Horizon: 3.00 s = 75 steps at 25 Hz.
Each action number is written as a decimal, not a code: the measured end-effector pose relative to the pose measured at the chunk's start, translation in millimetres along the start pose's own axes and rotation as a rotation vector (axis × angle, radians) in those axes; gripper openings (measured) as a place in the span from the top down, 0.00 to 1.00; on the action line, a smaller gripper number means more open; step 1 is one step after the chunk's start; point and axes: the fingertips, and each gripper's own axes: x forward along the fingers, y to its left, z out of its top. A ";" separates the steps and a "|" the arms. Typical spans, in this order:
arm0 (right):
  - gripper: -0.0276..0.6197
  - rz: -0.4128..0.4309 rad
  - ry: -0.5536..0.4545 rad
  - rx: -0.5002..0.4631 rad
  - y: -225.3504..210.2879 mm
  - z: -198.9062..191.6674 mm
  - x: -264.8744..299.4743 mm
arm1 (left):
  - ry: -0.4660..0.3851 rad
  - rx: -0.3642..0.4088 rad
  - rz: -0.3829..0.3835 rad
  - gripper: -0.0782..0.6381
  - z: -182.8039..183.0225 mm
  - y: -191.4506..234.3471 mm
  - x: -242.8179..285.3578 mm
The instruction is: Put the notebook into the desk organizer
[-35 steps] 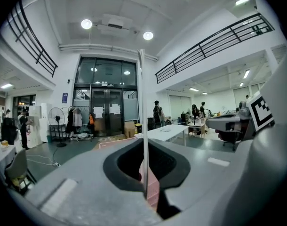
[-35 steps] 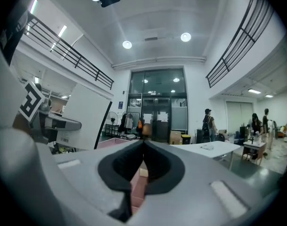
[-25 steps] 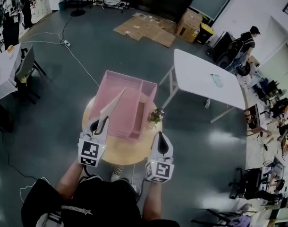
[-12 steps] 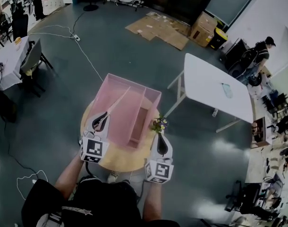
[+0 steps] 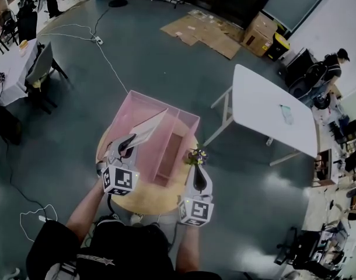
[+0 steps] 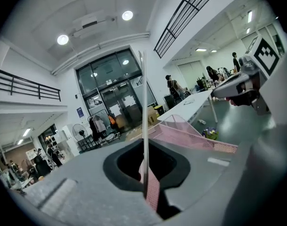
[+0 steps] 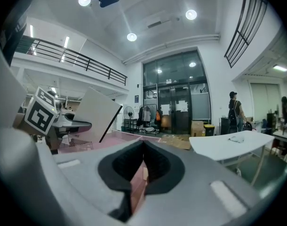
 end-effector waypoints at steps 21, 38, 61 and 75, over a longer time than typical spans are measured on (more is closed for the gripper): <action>0.95 -0.040 0.050 0.042 -37.4 -30.2 -0.4 | 0.048 0.115 -0.307 0.73 -8.7 -84.7 41.1; 0.95 -0.064 0.056 0.056 -41.5 -39.1 -19.7 | 0.128 0.168 -0.437 0.44 -33.7 -113.6 23.9; 0.95 -0.109 0.024 0.028 -11.2 -20.0 -68.3 | 0.033 0.088 -0.393 0.41 -15.8 -104.8 -23.2; 0.95 -0.142 -0.024 -0.018 63.2 4.6 -115.9 | -0.100 -0.025 -0.333 0.42 -8.5 -62.0 -101.4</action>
